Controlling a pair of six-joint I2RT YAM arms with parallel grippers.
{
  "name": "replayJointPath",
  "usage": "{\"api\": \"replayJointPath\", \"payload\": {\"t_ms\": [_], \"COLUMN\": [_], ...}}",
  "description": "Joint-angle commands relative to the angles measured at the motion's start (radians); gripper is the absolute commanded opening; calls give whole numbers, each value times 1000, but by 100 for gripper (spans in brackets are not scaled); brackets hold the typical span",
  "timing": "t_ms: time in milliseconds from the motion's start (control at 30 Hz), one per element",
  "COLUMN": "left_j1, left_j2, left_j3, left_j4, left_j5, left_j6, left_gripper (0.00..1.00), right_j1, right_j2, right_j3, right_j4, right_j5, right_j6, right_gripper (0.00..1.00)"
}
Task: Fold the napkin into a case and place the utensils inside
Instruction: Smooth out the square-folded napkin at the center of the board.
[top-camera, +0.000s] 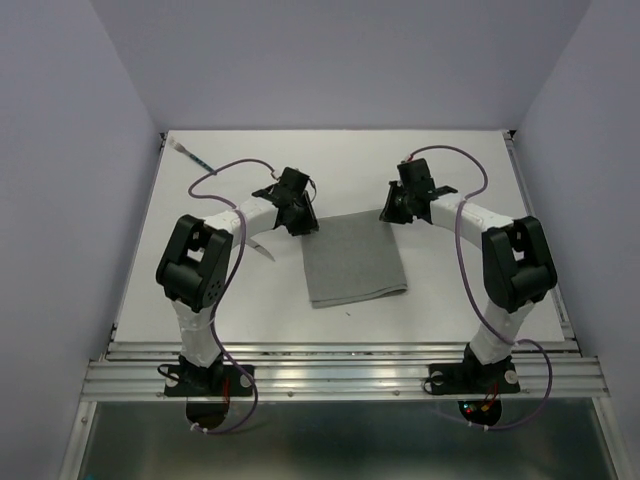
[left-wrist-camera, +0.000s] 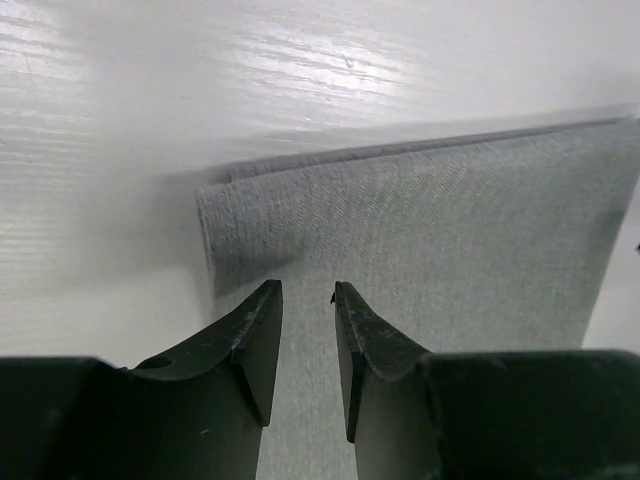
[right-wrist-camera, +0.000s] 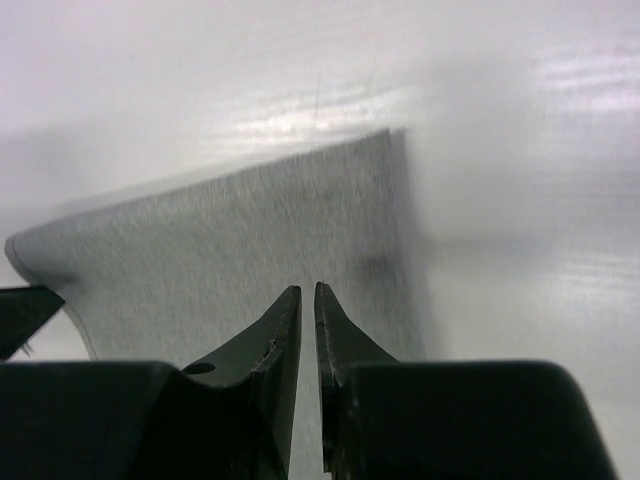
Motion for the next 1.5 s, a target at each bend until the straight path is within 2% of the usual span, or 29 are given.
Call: {"api": "replayJointPath", "payload": {"t_ms": [0,100,267,500,900,1200,1367,1467], "left_j1": [18,38,49,55,66,67,63,51], "left_j2": [31,46,77,120,153,46,-6,-20], "left_j3": [52,49,59,84,125,124,107,89], "left_j4": [-9,-3,-4,-9,-29,-67,-61,-41], "left_j5": [-27,-16,-10,-6,-12,-65,-65,-61], "left_j6": [31,34,48,62,79,89,80,66], "left_gripper": [39,39,39,39,38,38,38,38], "right_j1": [-28,-37,-37,-37,-37,-37,-37,-19], "right_j2": [88,176,268,268,199,141,15,-74], "right_j3": [133,223,259,217,113,141,109,4], "right_j4": [-29,-61,-83,-89,-46,-60,-47,-24], "right_j5": [-15,8,71,103,88,83,53,0], "right_j6": [-39,-54,-57,-27,12,-8,-11,4], "right_gripper": [16,15,13,13,14,16,22,23]}}
